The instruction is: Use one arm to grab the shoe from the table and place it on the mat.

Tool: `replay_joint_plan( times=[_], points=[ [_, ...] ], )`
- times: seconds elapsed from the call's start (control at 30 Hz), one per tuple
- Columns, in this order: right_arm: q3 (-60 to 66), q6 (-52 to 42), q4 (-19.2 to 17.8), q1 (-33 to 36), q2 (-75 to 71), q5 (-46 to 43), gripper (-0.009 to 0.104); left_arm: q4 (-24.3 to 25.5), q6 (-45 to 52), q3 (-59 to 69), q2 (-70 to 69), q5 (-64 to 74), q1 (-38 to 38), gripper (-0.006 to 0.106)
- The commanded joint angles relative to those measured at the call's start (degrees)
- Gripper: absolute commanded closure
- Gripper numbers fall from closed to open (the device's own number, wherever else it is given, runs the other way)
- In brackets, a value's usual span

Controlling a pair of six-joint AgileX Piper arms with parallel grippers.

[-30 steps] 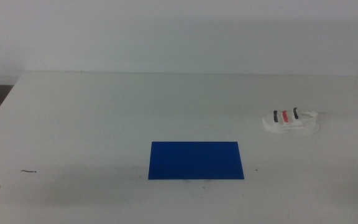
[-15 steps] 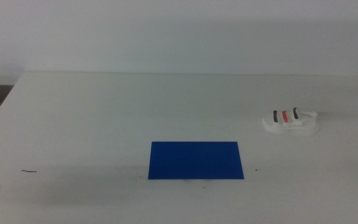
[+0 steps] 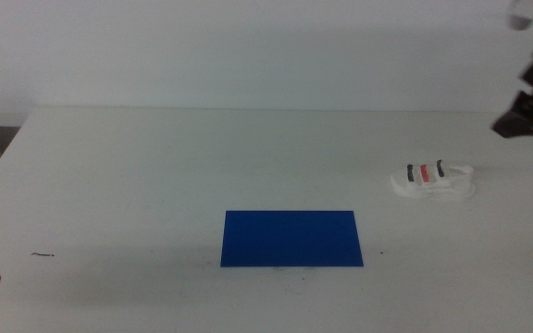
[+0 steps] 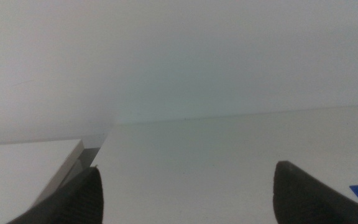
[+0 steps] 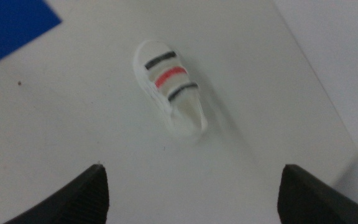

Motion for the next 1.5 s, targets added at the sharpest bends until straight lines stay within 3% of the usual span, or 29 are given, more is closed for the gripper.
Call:
replay_joint_plan(
  times=[0.0,0.07,0.13,0.23,0.37,0.53,0.73,1.03,1.23,1.33,1.47],
  points=[
    [-6.13,-6.07,4.12,-0.88,6.06,1.93,0.002,-0.23,-0.08,0.02,0.28,-0.70,-0.02,0.007],
    [-10.22,-3.31,5.61,-0.88,10.22,1.93,0.002,-0.23,-0.08,0.02,0.28,-0.70,-0.02,0.007],
    [-13.68,-2.86,3.72,-0.88,14.16,2.36,0.002,-0.23,-0.08,0.02,0.28,-0.70,-0.02,0.007],
    [-17.89,-13.16,-0.10,-0.38,19.35,5.84,0.002,-0.23,-0.08,0.02,0.28,-0.70,-0.02,0.007],
    [-19.26,-25.37,-0.83,0.75,24.65,9.35,0.002,-0.23,-0.08,0.02,0.28,-0.70,-0.02,0.007],
    [-19.26,-16.01,0.27,1.26,27.88,9.35,0.002,-0.23,-0.08,0.02,0.28,-0.70,-0.02,0.007],
    [-19.26,-6.90,-4.01,1.47,29.64,8.32,0.002,-0.23,-0.08,0.02,0.28,-0.70,-0.02,0.007],
    [-19.26,-10.43,-6.80,2.11,33.97,2.84,0.002,-0.23,-0.08,0.02,0.28,-0.70,-0.02,0.007],
    [-19.26,-10.53,-6.80,3.11,38.23,1.59,0.004,-0.23,-0.08,0.02,0.28,-0.70,-0.02,0.007],
    [-19.26,-10.17,-6.80,3.58,39.56,0.71,0.014,-0.23,-0.08,0.02,0.28,-0.70,-0.02,0.007],
    [-19.26,-7.61,-7.85,4.43,39.06,0.81,0.059,-0.23,-0.08,0.02,0.28,-0.70,-0.02,0.007]
  ],
)
